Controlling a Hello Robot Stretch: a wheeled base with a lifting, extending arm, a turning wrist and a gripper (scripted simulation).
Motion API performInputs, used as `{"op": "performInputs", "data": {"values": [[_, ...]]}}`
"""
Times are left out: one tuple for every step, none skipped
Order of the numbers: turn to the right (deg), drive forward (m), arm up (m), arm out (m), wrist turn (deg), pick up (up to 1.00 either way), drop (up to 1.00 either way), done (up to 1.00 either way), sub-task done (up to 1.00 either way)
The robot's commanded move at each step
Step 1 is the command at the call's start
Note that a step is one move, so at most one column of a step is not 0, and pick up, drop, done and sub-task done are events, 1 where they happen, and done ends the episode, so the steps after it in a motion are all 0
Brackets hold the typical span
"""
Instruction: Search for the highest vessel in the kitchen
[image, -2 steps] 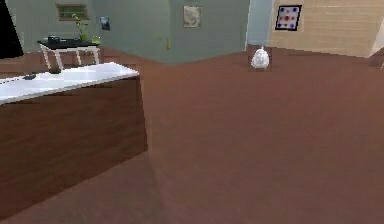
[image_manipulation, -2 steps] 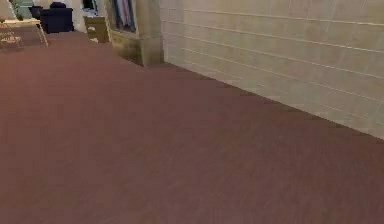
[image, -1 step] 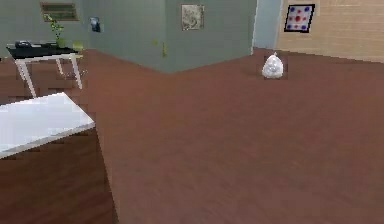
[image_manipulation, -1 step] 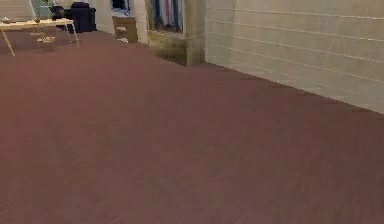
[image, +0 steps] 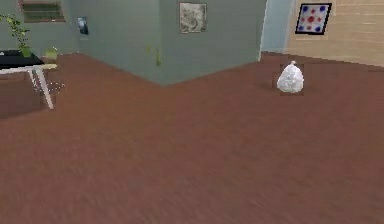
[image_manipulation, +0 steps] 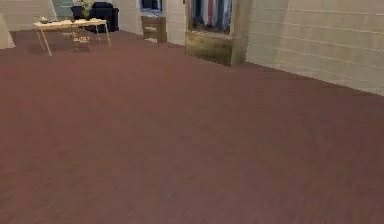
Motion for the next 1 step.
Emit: {"op": "performInputs", "data": {"values": [[0.0, 0.20, 0.00, 0.00, 0.0, 0.00, 0.00, 0.00, 0.00]]}}
